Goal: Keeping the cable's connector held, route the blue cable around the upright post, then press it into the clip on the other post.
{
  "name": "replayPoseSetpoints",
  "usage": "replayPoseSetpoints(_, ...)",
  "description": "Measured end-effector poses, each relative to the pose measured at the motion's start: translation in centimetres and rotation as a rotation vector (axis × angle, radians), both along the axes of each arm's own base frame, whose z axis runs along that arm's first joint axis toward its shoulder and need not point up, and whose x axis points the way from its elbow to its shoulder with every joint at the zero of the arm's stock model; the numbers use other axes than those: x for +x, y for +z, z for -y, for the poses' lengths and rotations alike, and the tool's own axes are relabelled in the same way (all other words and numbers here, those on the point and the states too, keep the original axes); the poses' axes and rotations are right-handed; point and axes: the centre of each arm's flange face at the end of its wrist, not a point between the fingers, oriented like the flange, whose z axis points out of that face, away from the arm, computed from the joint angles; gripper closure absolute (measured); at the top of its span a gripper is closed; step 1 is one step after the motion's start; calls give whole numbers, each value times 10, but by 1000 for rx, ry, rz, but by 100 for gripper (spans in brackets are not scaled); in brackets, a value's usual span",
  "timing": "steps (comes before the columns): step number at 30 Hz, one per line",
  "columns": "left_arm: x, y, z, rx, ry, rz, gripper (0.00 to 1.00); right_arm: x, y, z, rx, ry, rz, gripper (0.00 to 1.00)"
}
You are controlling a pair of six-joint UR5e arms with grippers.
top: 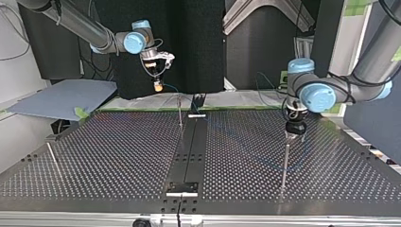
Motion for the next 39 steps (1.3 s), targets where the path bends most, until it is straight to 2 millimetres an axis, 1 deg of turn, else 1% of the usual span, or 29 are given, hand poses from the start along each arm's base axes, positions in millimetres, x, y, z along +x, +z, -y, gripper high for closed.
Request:
replayPoseSetpoints(8,-1,1,10,80,-6,5,0,0,0,0,0,2,0,100)
replayPoseSetpoints(23,-1,4,9,236,76,20,0,0,-2,0,0,2,1,100)
replayPoseSetpoints(32,-11,-14,11,307,71,17,0,0,-4,-1,3,2,-1,100)
replayPoseSetpoints(39,-16,-22,15,368,62,34,0,0,-5,-1,5,2,-2,100)
